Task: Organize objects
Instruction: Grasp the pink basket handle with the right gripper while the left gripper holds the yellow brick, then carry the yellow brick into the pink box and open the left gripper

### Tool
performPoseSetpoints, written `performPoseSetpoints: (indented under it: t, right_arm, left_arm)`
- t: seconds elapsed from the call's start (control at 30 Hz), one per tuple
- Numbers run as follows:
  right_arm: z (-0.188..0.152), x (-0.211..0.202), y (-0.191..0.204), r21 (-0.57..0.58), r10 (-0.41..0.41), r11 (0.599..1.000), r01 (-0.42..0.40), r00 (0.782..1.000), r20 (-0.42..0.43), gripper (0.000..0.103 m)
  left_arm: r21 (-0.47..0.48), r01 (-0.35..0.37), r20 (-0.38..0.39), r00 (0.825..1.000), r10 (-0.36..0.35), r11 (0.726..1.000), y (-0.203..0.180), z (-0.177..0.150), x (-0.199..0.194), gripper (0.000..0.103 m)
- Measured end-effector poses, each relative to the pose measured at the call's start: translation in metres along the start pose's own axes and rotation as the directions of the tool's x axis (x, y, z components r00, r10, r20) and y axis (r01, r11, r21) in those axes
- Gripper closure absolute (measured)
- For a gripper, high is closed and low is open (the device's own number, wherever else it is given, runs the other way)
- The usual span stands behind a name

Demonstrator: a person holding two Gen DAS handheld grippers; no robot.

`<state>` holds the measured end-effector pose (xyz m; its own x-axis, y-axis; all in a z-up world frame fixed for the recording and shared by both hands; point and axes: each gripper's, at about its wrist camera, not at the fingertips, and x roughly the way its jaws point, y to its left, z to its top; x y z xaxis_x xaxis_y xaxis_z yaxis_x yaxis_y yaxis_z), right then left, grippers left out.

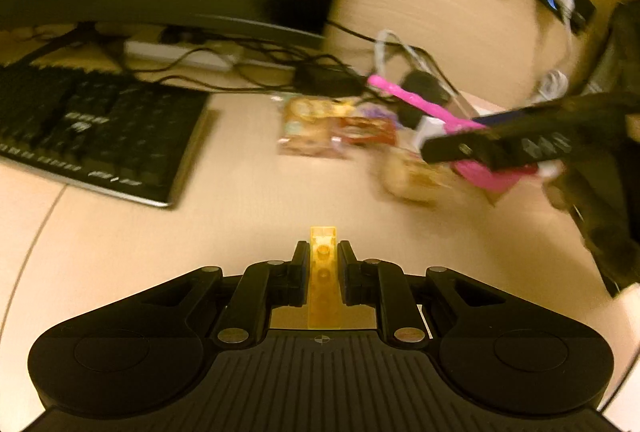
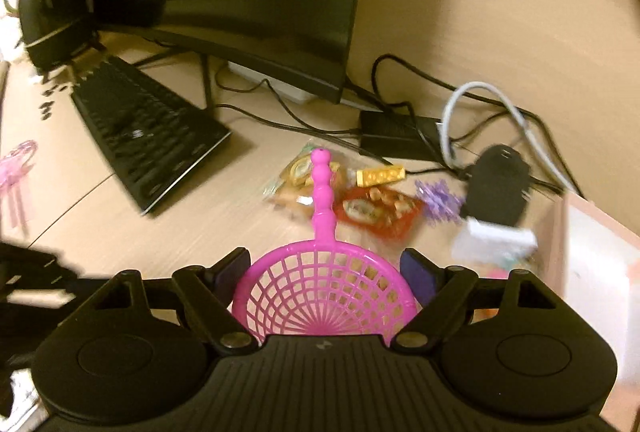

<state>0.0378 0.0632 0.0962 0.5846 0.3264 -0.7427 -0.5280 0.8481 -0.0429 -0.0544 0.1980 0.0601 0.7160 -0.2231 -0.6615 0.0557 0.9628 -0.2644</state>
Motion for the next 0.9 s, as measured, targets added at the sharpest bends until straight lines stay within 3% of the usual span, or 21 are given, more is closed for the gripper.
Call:
performPoseSetpoints:
  t: [0.23, 0.4, 0.63, 0.73, 0.8, 0.9]
  right_arm:
    - [-0.085, -0.083, -0.019, 0.061, -0.053, 0.997, 0.052, 0.999, 0.011, 0.021]
    - [-0.141, -0.132, -0.045, 0.139, -0.151, 0.979, 0.149, 0.989, 0.002, 0.021]
    - [-0.169, -0.189, -0.083, 0.213, -0.274, 0.945, 0.247, 0.956, 0.106, 0.021]
    - [-0.172, -0.195, -0.098, 0.237, -0.3, 0.934, 0.269, 0.948, 0.106, 0.021]
    - [-0.176, -0.2, -0.104, 0.238, -0.336, 0.925, 0.297, 0.931, 0.141, 0.026]
    - [-0.184, -0.201, -0.116, 0.285, -0.35, 0.91, 0.301, 0.926, 0.14, 0.029]
  left_arm:
    - [0.068, 0.042, -0.038, 0.998, -0.04, 0.997, -0.059, -0.002, 0.007, 0.086]
    - [0.118, 0.143, -0.076, 0.988, -0.135, 0.983, -0.118, 0.002, 0.019, 0.086]
    - [0.236, 0.182, 0.047, 0.979, -0.199, 0.954, -0.217, 0.081, 0.046, 0.086]
    - [0.23, 0.197, 0.062, 0.974, -0.216, 0.953, -0.248, 0.119, 0.069, 0.086]
    - [0.243, 0.178, 0.078, 0.976, -0.202, 0.954, -0.269, 0.143, 0.088, 0.086]
    - [0.254, 0.163, 0.119, 0.973, -0.198, 0.953, -0.287, 0.162, 0.114, 0.085]
